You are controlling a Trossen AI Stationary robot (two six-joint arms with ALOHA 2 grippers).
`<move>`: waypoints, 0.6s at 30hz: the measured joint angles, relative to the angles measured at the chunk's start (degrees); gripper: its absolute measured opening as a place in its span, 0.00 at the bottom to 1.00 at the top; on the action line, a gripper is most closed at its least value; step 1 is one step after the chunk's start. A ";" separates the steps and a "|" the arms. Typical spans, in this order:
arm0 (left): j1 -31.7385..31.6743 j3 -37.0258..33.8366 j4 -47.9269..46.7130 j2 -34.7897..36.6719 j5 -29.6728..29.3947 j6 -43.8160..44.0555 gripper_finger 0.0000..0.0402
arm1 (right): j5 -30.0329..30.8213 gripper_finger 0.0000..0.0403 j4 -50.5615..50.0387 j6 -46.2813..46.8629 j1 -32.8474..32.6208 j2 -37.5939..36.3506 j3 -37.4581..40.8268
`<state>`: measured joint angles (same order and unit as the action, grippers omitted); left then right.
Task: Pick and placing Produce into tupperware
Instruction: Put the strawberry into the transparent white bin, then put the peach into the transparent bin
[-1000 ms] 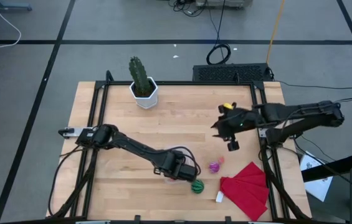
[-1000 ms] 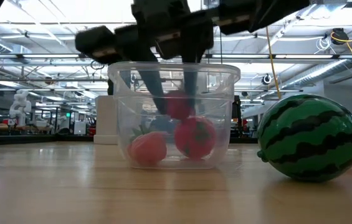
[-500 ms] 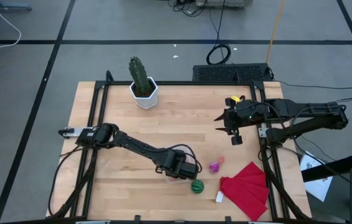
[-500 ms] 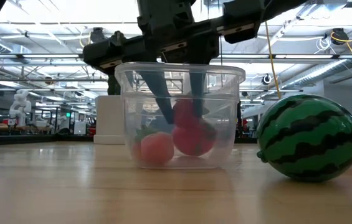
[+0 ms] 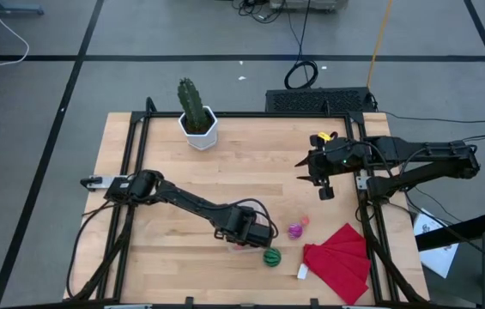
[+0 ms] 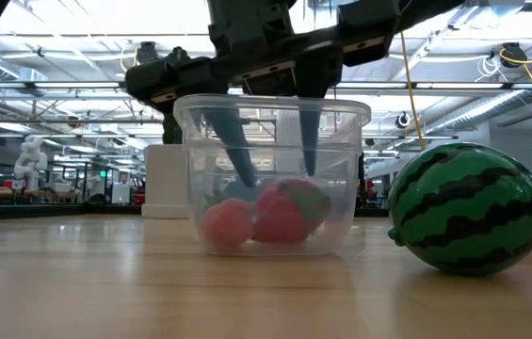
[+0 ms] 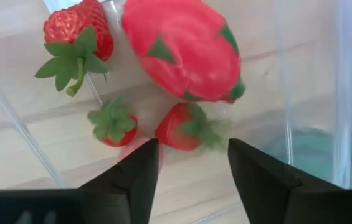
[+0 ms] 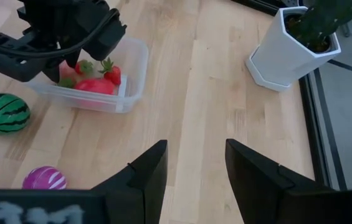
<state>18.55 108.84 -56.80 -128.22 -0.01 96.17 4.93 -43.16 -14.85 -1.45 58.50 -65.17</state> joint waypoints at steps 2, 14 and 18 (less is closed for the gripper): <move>0.00 0.00 0.00 0.05 -0.13 0.39 0.52 | 0.00 0.38 0.00 0.06 0.00 0.01 0.00; 3.26 0.13 0.74 16.10 -20.29 -2.11 0.57 | -12.74 0.38 0.04 7.87 -1.15 0.02 7.27; 7.12 0.15 -1.75 21.03 -28.72 -1.07 0.57 | -19.38 0.38 -0.04 9.90 -4.73 0.02 12.69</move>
<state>25.67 108.99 -58.54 -107.19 -28.73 95.10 -14.45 -43.20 -4.95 -6.18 58.52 -52.48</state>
